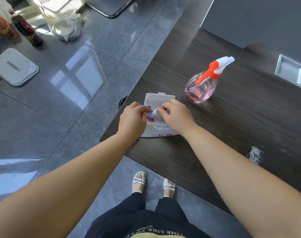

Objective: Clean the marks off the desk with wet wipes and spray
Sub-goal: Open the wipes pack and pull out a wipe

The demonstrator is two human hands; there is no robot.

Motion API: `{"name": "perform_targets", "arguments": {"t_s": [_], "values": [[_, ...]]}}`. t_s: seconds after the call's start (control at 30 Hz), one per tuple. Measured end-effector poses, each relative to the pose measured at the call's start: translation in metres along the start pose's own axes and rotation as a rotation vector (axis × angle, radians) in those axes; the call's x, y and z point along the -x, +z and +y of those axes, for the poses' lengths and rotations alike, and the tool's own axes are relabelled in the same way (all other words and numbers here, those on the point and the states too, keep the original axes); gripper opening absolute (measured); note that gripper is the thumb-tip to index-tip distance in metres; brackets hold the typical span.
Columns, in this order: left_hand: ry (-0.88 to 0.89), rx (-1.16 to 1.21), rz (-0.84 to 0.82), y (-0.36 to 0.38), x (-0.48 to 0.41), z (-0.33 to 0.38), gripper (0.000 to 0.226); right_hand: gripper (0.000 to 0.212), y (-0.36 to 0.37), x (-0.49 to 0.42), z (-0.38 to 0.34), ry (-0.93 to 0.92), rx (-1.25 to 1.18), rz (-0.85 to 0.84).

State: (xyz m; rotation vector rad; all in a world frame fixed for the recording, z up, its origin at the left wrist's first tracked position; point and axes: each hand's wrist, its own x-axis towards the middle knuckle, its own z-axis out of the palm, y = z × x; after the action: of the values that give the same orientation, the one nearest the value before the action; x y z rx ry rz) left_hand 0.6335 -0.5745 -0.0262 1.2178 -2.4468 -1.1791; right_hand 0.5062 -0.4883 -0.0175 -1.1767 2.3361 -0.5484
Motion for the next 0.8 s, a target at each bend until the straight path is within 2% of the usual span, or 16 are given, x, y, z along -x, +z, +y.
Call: {"name": "perform_targets", "arguments": {"t_s": [0.2,0.3,0.47,0.6,0.7,0.8], "values": [[-0.010,0.055,-0.036,-0.003,0.003,0.004,0.029,0.014,-0.009,0.000,-0.005,0.172,-0.341,-0.086],[0.039,0.025,-0.032,-0.003,0.002,0.004,0.034,0.018,-0.011,0.000,-0.005,0.181,-0.361,-0.086],[0.011,-0.024,0.003,0.001,-0.005,-0.001,0.024,0.024,-0.013,0.002,-0.008,0.173,-0.347,-0.152],[0.001,-0.014,0.023,0.003,-0.007,0.000,0.015,0.015,-0.017,0.003,-0.009,0.165,-0.347,-0.178],[0.010,-0.028,0.020,0.004,-0.009,-0.002,0.017,0.006,-0.012,0.000,-0.003,0.164,-0.371,-0.082],[0.014,-0.029,0.035,0.005,-0.010,-0.003,0.019,0.012,-0.007,0.001,0.000,0.011,-0.230,0.080]]}}
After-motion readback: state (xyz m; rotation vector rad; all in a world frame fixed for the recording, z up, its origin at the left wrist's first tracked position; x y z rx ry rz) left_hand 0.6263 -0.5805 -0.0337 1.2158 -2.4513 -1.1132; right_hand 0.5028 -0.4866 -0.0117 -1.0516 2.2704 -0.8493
